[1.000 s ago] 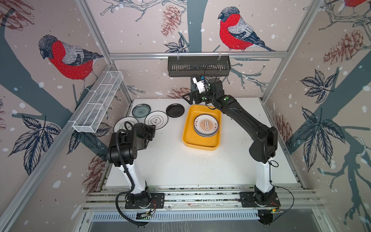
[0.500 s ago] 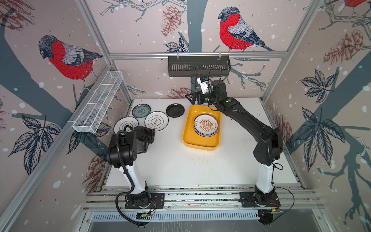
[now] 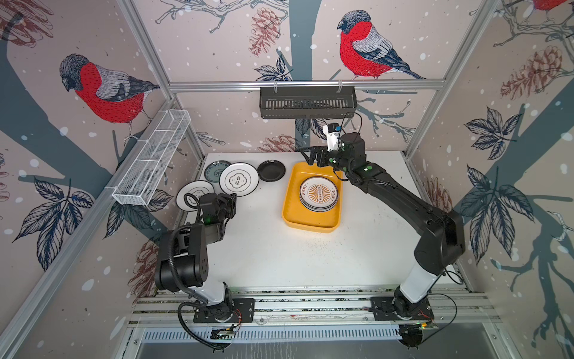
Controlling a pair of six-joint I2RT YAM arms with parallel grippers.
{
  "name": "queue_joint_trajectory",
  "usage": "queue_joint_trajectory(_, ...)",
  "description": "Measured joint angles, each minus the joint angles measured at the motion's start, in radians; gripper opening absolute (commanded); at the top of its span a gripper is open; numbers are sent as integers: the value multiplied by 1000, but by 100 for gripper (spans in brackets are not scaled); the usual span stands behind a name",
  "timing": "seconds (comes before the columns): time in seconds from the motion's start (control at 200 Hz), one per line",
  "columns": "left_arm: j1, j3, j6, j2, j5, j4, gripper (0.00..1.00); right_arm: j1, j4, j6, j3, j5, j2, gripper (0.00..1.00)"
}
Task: Place the plates into the plastic bin on the countertop
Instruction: Pick up the plate from the top-left of the table, then place the plate in the plastic bin.
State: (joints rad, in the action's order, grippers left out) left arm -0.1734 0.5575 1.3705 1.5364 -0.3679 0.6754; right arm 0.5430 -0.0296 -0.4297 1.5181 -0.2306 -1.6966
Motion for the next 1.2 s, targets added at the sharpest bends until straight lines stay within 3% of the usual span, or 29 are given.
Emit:
queue_joint_trajectory(0.135, 26, 76, -58, -57, -22, -113, 0, -23, -39, -46, -118, 99, 105, 100)
queue_joint_trajectory(0.345, 147, 230, -167, -37, -85, -266, 0, -133, -43, -165, -261, 229, 238, 100)
queue_joint_trajectory(0.74, 373, 644, -414, 203, -279, -531, 0, -211, 105, -307, -468, 409, 515, 100)
queue_joint_trajectory(1.006, 459, 827, -540, 370, -336, -742, 0, -251, 200, -333, -567, 539, 722, 100)
queue_joint_trajectory(1.201, 502, 995, -652, 496, -345, -890, 0, -280, 209, -332, -576, 577, 768, 100)
